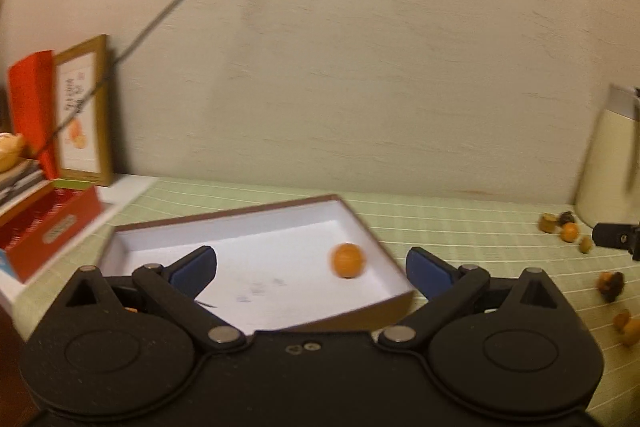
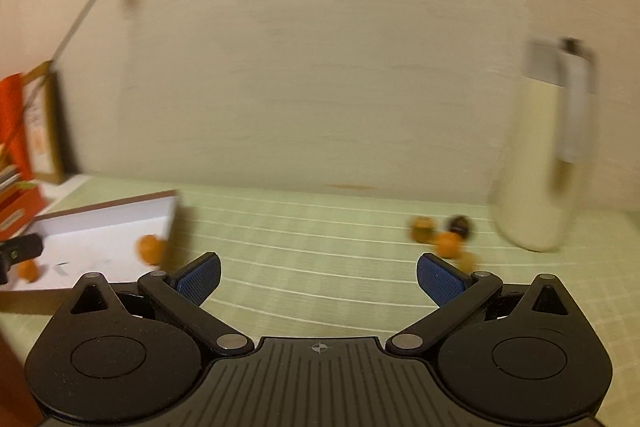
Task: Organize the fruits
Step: 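Move the left tool back to the fruit and grasp the brown chestnut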
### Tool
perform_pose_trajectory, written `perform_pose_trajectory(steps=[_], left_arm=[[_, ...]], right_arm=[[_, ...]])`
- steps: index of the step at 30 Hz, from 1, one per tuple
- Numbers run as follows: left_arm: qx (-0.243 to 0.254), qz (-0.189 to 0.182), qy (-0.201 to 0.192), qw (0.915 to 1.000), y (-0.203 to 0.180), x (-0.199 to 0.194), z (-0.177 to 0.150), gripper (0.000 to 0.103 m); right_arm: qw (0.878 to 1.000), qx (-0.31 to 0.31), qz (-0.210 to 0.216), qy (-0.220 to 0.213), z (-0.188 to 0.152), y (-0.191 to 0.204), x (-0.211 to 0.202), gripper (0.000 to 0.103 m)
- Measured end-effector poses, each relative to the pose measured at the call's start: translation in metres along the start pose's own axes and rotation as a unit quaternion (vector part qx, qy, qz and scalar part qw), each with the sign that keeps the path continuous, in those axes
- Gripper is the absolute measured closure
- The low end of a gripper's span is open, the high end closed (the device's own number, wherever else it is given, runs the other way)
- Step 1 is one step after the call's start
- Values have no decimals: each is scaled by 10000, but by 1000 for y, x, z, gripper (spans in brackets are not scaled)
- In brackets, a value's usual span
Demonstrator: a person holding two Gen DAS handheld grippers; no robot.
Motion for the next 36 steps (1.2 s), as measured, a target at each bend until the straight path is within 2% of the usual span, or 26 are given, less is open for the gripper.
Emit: perform_pose_trajectory(steps=[7,17,27,31,36], left_arm=[[187,-322,114,9992,-48,13,-5,10],[296,-827,342,9955,-110,20,-14,8],[573,-1654,495,9833,-211,15,-30,29],[697,-1967,554,9764,-256,8,-39,34],[822,-2172,660,9704,-302,6,-51,40]], right_arm=[[9973,275,-674,19,-3,-64,-22,0],[9896,576,-1315,24,-10,-131,-50,0],[9771,803,-1956,236,-34,-202,-78,0],[9751,769,-2052,355,-44,-221,-82,0],[9733,798,-2112,418,-53,-248,-86,0]])
Point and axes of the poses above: each gripper's, at about its wrist camera, not at the fingertips, and x roughly the way its jaws point, y to its left, z to its top, the point moved 8 cm from there along x, roughly the way its jaws point, and after that the axes turned 5 degrees about z, right-handed, at the moved point
